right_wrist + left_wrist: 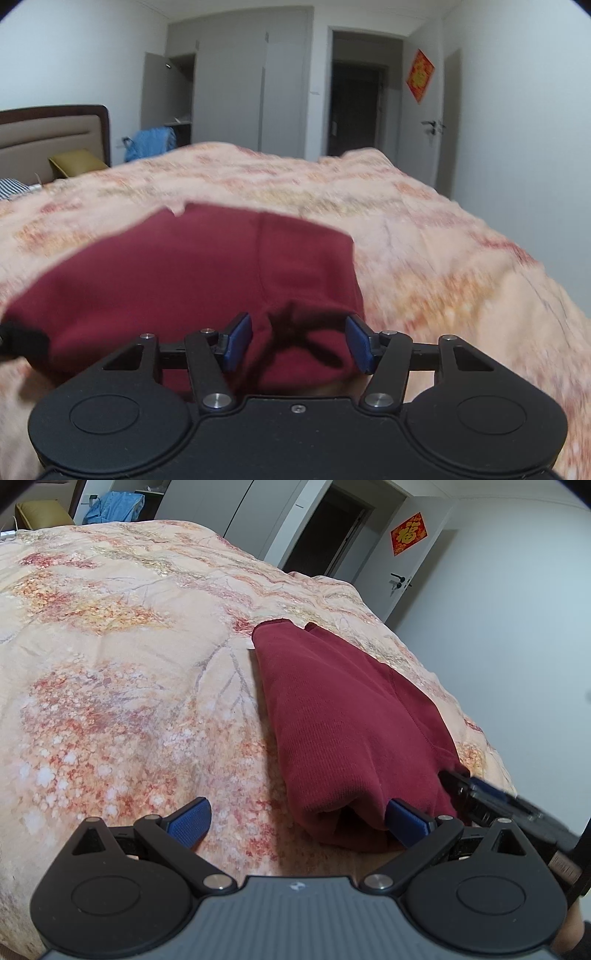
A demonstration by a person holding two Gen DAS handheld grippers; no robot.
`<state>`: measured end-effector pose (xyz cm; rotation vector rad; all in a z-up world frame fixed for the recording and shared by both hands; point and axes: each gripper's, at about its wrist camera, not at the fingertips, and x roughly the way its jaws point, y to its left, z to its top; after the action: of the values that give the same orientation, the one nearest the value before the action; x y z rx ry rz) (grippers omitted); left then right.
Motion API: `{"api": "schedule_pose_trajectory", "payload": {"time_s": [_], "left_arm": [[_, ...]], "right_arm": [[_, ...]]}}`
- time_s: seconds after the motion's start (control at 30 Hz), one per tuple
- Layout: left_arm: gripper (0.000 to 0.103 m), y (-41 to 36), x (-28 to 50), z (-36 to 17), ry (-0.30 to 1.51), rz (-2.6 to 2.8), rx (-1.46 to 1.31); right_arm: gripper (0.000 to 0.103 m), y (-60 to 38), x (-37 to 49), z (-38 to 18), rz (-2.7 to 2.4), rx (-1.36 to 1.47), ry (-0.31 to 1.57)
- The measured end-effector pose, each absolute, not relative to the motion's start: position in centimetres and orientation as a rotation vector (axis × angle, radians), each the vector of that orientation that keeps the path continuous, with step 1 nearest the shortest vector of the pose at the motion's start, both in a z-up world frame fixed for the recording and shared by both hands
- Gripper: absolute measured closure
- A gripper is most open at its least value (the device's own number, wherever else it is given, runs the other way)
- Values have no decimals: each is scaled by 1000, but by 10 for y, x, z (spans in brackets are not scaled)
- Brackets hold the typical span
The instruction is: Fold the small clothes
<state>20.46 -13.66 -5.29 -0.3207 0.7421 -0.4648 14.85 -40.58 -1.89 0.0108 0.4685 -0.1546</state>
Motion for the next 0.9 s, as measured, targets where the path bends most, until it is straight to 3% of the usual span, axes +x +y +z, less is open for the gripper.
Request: {"api": "schedule_pose_trajectory", "payload": {"time_s": [0.4,0.47,0.53,0.9], "left_arm": [[0,-138,199,-52,752,-466,-290],[0,-139,200,-53,755,-465,-284],[0,-140,199,-53,755,-465,-275],[0,-139,200,-54,759,-473,-266]], "right_arm": [[43,-416,135,-17,-182,150,461],[23,-419,137,-6,-195,193,423],[12,-419,145,3,-210,191,387],[4,-440,184,-21,-347,163,525]]}}
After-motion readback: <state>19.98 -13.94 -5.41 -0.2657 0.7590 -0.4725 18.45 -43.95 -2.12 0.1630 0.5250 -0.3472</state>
